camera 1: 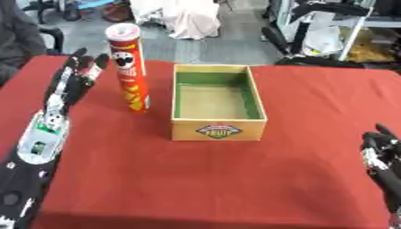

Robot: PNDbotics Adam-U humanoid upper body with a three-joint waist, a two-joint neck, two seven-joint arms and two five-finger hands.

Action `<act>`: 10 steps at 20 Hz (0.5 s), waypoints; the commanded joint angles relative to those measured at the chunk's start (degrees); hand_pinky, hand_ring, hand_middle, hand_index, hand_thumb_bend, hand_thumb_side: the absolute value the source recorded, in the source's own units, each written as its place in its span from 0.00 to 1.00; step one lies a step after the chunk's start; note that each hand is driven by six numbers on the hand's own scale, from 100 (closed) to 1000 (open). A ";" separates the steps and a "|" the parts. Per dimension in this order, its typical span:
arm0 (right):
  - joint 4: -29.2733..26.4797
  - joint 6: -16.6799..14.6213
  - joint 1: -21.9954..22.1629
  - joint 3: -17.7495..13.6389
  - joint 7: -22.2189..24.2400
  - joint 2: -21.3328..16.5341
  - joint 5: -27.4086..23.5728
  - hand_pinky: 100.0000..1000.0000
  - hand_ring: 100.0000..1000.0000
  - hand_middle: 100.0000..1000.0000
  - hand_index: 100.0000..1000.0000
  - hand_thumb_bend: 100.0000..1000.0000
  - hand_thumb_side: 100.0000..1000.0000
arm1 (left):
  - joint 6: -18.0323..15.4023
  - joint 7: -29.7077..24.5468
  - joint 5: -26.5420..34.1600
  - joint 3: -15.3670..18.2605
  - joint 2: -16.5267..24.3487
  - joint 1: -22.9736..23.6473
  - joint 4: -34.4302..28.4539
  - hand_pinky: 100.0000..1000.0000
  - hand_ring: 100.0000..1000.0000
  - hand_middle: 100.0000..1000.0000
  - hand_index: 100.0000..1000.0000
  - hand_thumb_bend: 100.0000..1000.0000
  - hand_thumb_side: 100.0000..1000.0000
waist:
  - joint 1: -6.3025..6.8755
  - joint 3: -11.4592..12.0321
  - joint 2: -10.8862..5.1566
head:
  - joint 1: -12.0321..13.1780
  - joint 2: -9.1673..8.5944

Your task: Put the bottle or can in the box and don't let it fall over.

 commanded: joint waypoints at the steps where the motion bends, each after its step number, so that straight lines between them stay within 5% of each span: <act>1: -0.41 -0.08 -0.92 0.32 0.49 -0.02 -0.46 0.94 0.87 0.96 0.67 0.00 0.19 | -1.37 1.12 1.41 -0.31 2.40 -3.17 4.40 0.89 0.94 0.84 1.00 0.59 0.79 | -0.11 -0.37 -0.12 | 0.20 -0.14; 10: -0.35 0.04 -1.76 1.16 1.37 0.80 -0.84 0.94 0.87 0.96 0.67 0.00 0.19 | -6.54 1.05 -0.39 -2.86 3.55 -9.78 15.54 0.88 0.93 0.83 1.00 0.56 0.78 | -0.70 -2.09 0.32 | 0.54 -0.14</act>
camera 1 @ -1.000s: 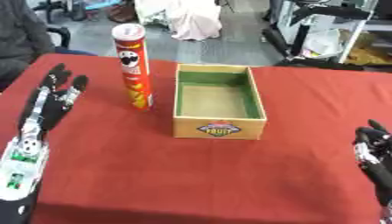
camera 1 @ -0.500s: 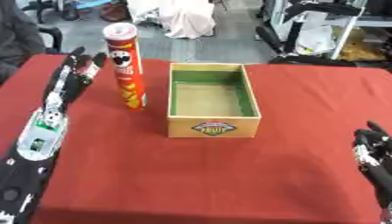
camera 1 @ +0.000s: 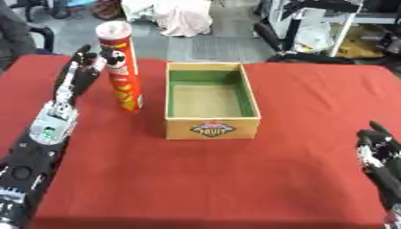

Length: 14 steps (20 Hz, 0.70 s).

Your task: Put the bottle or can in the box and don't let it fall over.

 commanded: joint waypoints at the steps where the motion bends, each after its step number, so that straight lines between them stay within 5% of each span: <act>1: -0.49 -0.09 -1.08 0.27 0.54 -0.06 -0.41 0.94 0.87 0.96 0.67 0.00 0.19 | -1.40 -0.12 -1.31 -0.67 2.09 -2.65 2.70 0.88 0.93 0.83 1.00 0.57 0.78 | 0.00 -0.36 -0.12 | 0.39 -0.14; 9: -0.42 -0.01 -1.94 0.96 1.26 0.88 -0.77 0.94 0.86 0.96 0.67 0.00 0.20 | -3.74 -0.63 0.23 -0.79 2.46 -4.95 5.86 0.89 0.92 0.81 1.00 0.56 0.77 | -0.54 -1.80 0.64 | 0.63 -0.14; 14: -0.33 0.01 -2.10 1.02 1.38 1.05 -0.91 0.94 0.86 0.96 0.67 0.00 0.20 | -3.89 -3.79 2.58 -1.11 2.53 -5.23 5.88 0.87 0.85 0.67 0.98 0.31 0.55 | -0.60 -2.02 0.83 | 0.67 -0.14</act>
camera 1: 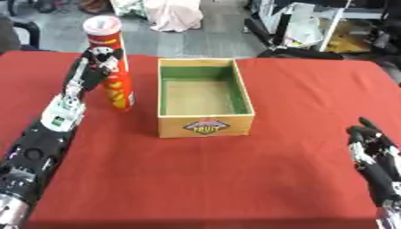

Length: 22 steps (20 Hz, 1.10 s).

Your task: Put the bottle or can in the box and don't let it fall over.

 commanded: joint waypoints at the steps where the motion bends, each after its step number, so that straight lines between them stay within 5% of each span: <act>1: -0.46 -0.10 -0.80 -0.04 0.19 -0.39 -0.27 0.94 0.86 0.96 0.67 0.00 0.20 | -0.09 -2.30 1.48 -0.14 2.02 -1.41 -0.70 0.86 0.84 0.66 0.97 0.29 0.54 | 0.09 -0.10 -0.21 | 0.12 -0.14; 2: -0.43 -0.10 -0.80 -0.04 0.20 -0.38 -0.27 0.94 0.86 0.96 0.67 0.00 0.20 | 0.03 -3.03 1.73 -0.18 2.02 -1.41 -0.68 0.85 0.79 0.57 0.92 0.12 0.44 | 0.09 -0.10 -0.22 | 0.12 -0.14; 4: -0.40 -0.11 -0.82 -0.05 0.20 -0.37 -0.28 0.94 0.86 0.96 0.67 0.00 0.20 | 0.51 -4.27 1.98 -0.24 2.02 -1.38 -0.62 0.80 0.71 0.46 0.84 0.00 0.30 | 0.09 -0.09 -0.24 | 0.08 -0.14; 7: -0.39 -0.12 -0.84 -0.09 0.18 -0.36 -0.30 0.94 0.86 0.96 0.67 0.00 0.20 | 1.03 -5.09 2.00 -0.38 1.96 -1.37 -0.88 0.73 0.59 0.33 0.71 0.00 0.20 | 0.08 -0.09 -0.29 | 0.09 -0.14; 12: -0.41 -0.12 -0.85 -0.11 0.16 -0.33 -0.30 0.94 0.86 0.96 0.67 0.00 0.20 | 0.61 -3.85 3.23 -0.54 1.96 -1.39 -2.80 0.66 0.50 0.25 0.63 0.00 0.26 | 0.10 -0.12 -0.37 | 0.05 -0.14; 22: -0.26 -0.04 -0.74 0.32 0.59 -0.30 -0.41 0.94 0.86 0.96 0.67 0.00 0.20 | -0.14 -6.74 11.74 -4.95 -1.42 -6.59 -14.84 0.64 0.49 0.25 0.63 0.00 0.34 | 0.00 -0.60 -0.53 | 0.73 -0.14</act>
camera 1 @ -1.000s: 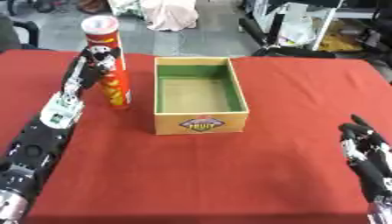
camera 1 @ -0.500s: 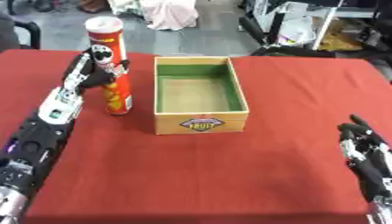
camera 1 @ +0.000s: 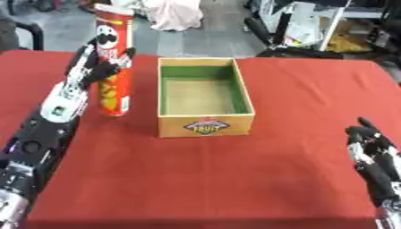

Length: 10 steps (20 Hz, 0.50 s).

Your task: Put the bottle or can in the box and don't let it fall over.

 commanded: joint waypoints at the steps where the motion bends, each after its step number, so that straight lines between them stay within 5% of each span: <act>1: -0.50 -0.06 -0.75 0.24 0.36 -0.28 -0.39 0.94 0.86 0.96 0.67 0.00 0.20 | 0.24 -2.14 3.09 -2.34 -1.13 -3.66 -5.10 0.65 0.49 0.25 0.63 0.00 0.34 | 0.11 -0.30 -0.60 | 0.57 -0.14; 5: -0.59 0.06 -1.31 1.07 1.17 0.55 -0.84 0.94 0.86 0.96 0.67 0.00 0.20 | 0.87 -6.35 5.62 -5.37 -3.86 -6.23 -5.38 0.66 0.51 0.27 0.64 0.00 0.32 | -0.47 -1.57 -0.49 | 1.38 -0.14; 7: -0.67 0.12 -1.72 1.54 1.64 1.06 -0.95 0.94 0.86 0.96 0.67 0.00 0.20 | 0.53 -8.56 5.00 -6.50 -4.68 -6.66 -4.43 0.73 0.57 0.32 0.69 0.00 0.33 | -0.67 -2.35 -0.35 | 1.66 -0.14; 8: -0.69 0.16 -1.86 1.72 1.84 1.24 -1.02 0.94 0.86 0.96 0.67 0.00 0.20 | 0.12 -9.55 4.12 -6.86 -4.96 -6.75 -3.85 0.82 0.68 0.43 0.75 0.00 0.42 | -0.72 -2.62 -0.29 | 1.70 -0.14; 9: -0.72 0.20 -1.99 1.88 2.01 1.39 -1.08 0.94 0.86 0.96 0.67 0.00 0.20 | -0.45 -10.26 2.44 -7.22 -5.11 -6.73 -3.20 0.83 0.71 0.46 0.77 0.06 0.47 | -0.74 -2.85 -0.23 | 1.66 -0.14; 10: -0.74 0.23 -2.08 1.98 2.14 1.49 -1.13 0.94 0.86 0.96 0.67 0.00 0.20 | -1.08 -10.58 0.47 -7.36 -5.24 -6.67 -2.58 0.85 0.80 0.60 0.86 0.31 0.62 | -0.75 -3.00 -0.18 | 1.63 -0.14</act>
